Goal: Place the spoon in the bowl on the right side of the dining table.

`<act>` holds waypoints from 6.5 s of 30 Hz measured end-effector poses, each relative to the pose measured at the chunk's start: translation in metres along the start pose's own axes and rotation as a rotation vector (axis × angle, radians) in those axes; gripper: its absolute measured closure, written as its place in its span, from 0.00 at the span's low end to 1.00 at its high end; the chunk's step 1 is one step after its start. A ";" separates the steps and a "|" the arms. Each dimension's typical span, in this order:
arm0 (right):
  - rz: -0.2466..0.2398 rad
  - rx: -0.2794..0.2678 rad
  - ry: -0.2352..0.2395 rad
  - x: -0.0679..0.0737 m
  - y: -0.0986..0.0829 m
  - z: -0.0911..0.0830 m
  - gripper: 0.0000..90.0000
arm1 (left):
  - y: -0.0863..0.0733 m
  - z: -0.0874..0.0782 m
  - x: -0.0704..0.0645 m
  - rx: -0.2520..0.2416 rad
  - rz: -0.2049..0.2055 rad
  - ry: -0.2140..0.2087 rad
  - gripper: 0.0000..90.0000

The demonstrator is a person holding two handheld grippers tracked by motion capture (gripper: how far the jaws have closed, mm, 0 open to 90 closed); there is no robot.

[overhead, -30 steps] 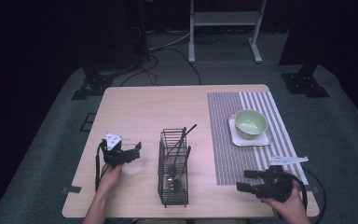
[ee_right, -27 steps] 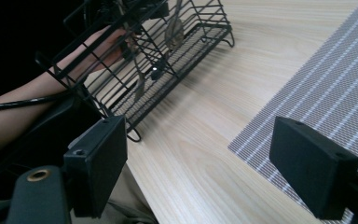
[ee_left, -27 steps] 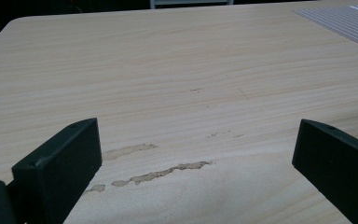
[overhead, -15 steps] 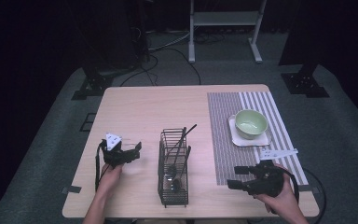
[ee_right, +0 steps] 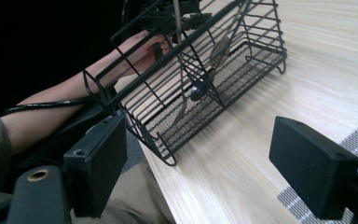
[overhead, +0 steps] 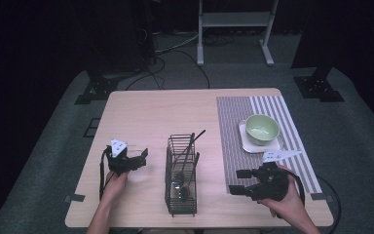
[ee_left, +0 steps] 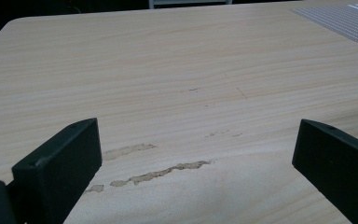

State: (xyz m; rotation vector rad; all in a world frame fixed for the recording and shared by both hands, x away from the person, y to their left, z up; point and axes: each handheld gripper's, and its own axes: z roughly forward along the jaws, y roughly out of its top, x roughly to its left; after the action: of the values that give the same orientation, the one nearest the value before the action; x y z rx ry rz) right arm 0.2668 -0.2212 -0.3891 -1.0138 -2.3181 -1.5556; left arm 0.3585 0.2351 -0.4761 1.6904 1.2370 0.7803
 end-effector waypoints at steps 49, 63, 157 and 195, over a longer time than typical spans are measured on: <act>-0.033 0.058 0.043 0.023 0.050 0.033 0.20 | 0.000 0.000 0.000 -0.001 -0.002 0.000 0.00; -0.066 0.078 0.049 0.033 0.066 0.043 0.21 | 0.000 0.000 0.000 -0.001 0.002 -0.002 0.00; 0.037 -0.045 -0.015 0.025 0.103 0.040 0.98 | 0.000 0.000 0.000 -0.001 0.005 -0.004 0.00; 0.155 -0.185 0.045 0.005 0.112 -0.022 0.98 | 0.000 0.000 0.000 0.001 0.007 -0.002 0.00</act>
State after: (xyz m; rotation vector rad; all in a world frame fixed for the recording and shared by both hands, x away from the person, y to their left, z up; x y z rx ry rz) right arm 0.3275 -0.2128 -0.2930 -1.1566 -2.0417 -1.7346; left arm 0.3587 0.2346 -0.4762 1.6968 1.2306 0.7823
